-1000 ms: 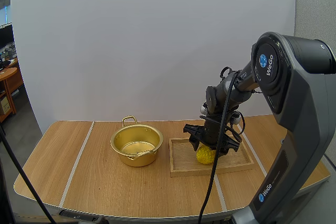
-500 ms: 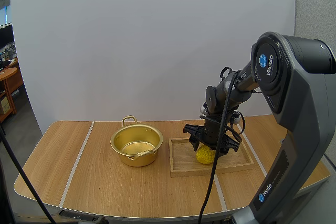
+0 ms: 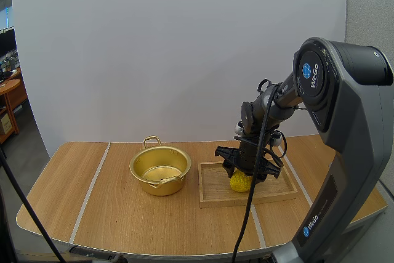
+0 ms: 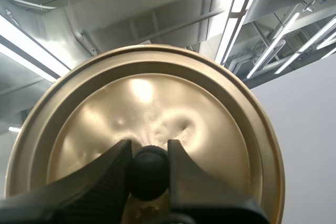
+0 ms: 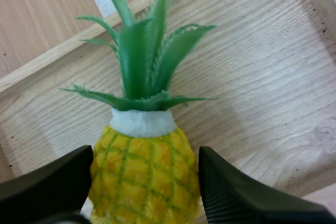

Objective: Open the pot, put the pineapple inside, and close it

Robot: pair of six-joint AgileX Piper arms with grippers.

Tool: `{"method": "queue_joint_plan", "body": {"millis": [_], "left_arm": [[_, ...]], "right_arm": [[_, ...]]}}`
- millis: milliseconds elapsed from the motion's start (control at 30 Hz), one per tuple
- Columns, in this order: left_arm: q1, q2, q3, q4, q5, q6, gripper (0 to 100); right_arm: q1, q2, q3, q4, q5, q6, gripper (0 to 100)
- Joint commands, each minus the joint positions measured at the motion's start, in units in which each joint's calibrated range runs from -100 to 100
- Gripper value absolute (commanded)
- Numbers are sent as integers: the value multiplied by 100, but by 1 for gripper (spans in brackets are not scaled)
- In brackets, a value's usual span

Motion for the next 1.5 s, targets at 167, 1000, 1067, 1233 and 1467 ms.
{"method": "queue_joint_plan", "body": {"millis": [167, 1000, 1067, 1233, 1467], "left_arm": [[1, -45, -36, 1, -181, -39, 0], [1, -45, -36, 1, -181, -39, 0], [1, -45, -36, 1, -181, -39, 0], [1, -45, -36, 1, -181, -39, 0], [1, -45, -36, 1, -181, -39, 0]], "right_arm": [[0, -107, -518, -165, 457, -204, 0], [1874, -487, -2274, -472, 655, -2149, 0], [1914, -292, -2366, -484, 655, -2149, 0], [1937, 158, -2509, -512, 634, -2241, 0], [1937, 639, -2534, -512, 634, -2387, 0]]}}
